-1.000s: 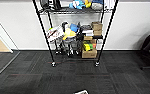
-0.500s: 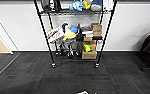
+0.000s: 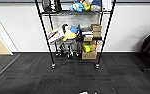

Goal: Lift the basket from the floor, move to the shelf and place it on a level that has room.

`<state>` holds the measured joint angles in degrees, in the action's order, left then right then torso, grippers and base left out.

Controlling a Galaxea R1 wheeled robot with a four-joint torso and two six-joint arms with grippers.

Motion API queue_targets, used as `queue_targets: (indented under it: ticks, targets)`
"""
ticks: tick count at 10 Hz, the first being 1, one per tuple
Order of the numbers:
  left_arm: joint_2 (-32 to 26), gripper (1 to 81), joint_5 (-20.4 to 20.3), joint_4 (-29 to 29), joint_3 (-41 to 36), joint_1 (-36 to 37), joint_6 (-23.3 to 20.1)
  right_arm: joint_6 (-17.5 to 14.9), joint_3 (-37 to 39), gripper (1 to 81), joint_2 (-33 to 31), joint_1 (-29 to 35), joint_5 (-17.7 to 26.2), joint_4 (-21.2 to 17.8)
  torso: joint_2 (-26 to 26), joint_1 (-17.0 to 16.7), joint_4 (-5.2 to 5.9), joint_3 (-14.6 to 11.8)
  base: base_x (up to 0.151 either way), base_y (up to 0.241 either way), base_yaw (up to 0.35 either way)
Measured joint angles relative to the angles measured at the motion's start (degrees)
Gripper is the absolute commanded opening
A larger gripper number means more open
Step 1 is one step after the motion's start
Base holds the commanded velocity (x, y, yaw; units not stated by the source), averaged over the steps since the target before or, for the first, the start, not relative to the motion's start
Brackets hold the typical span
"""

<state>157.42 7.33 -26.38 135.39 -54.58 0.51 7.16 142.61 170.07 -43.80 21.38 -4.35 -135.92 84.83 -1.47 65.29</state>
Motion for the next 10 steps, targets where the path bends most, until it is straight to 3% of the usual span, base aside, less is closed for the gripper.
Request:
queue_targets:
  ticks: [4,7,10]
  targets:
    - [-0.1,81.1,0.0,0.0,0.0,1.8,0.0,0.0,2.7,81.1,2.1,-0.1,-0.2,-0.4,0.1,0.0,0.0,0.0,0.0,0.0,0.0]
    - [0.4,81.1,0.0,0.0,0.0,1.8,0.0,0.0,5.0,81.1,3.1,0.0,0.1,-0.4,0.1,0.0,0.0,2.9,0.0,0.0,0.0]
    - [0.5,81.1,-0.2,0.0,0.0,2.1,0.0,0.0,5.1,81.1,3.8,0.1,-0.3,-0.4,0.1,0.0,0.0,3.6,0.0,0.0,0.0]
